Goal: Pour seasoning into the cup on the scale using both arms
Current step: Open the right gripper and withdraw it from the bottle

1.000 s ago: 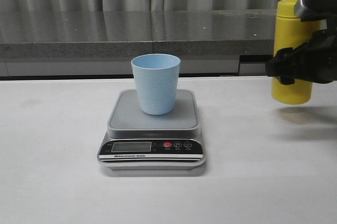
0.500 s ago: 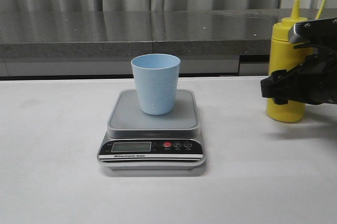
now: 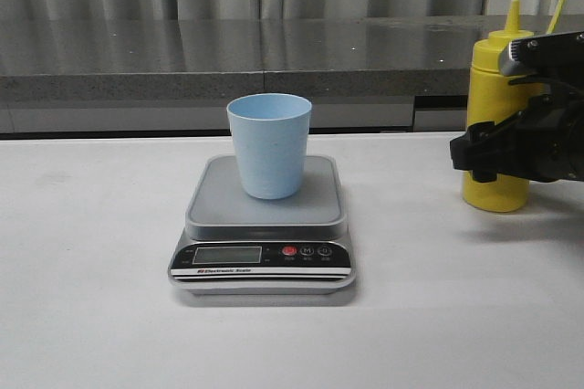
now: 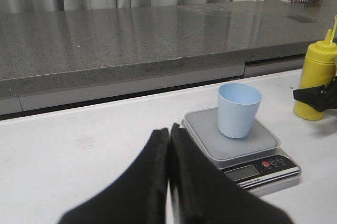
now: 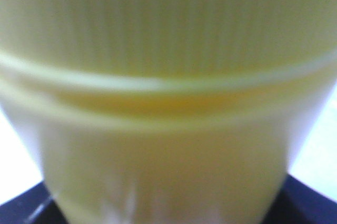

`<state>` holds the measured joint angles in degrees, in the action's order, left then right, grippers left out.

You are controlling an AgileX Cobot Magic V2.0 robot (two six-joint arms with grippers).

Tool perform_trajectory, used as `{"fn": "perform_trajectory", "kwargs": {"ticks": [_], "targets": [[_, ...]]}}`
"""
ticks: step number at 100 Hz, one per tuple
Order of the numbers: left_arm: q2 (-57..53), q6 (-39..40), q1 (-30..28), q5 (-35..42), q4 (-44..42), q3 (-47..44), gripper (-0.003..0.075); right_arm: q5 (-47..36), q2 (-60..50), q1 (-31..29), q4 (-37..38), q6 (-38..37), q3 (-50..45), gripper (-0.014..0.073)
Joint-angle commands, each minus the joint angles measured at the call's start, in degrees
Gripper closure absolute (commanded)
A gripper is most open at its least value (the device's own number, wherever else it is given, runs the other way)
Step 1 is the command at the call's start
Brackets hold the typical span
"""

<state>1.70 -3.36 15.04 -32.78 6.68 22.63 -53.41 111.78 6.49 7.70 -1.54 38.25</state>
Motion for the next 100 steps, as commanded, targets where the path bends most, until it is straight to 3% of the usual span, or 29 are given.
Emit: {"fn": "perform_trajectory", "kwargs": {"ticks": [1,53,86,93,100], "targets": [[0.7,0.6,-0.1,4.2,0.4,1.5,0.0741,-4.7,-2.8,-0.4,-0.2,-0.1,1.0,-0.0030],[0.7,0.6,-0.1,4.2,0.4,1.5,0.0741,-3.5,-7.6,-0.4,-1.5,-0.1,-4.6,-0.0030],[0.7,0.6,-0.1,4.2,0.4,1.5,0.0741,-2.1,-18.9,-0.4,-3.5,-0.2,-12.8,-0.0026],[0.7,0.6,-0.1,4.2,0.4,1.5,0.0741,-1.1,-21.8,-0.4,-3.6,-0.2,-14.9,0.0026],[0.7,0.6,-0.1,4.2,0.4,1.5,0.0741,-0.8,-24.8,-0.4,-3.8,-0.2,-16.9,0.0146]]}}
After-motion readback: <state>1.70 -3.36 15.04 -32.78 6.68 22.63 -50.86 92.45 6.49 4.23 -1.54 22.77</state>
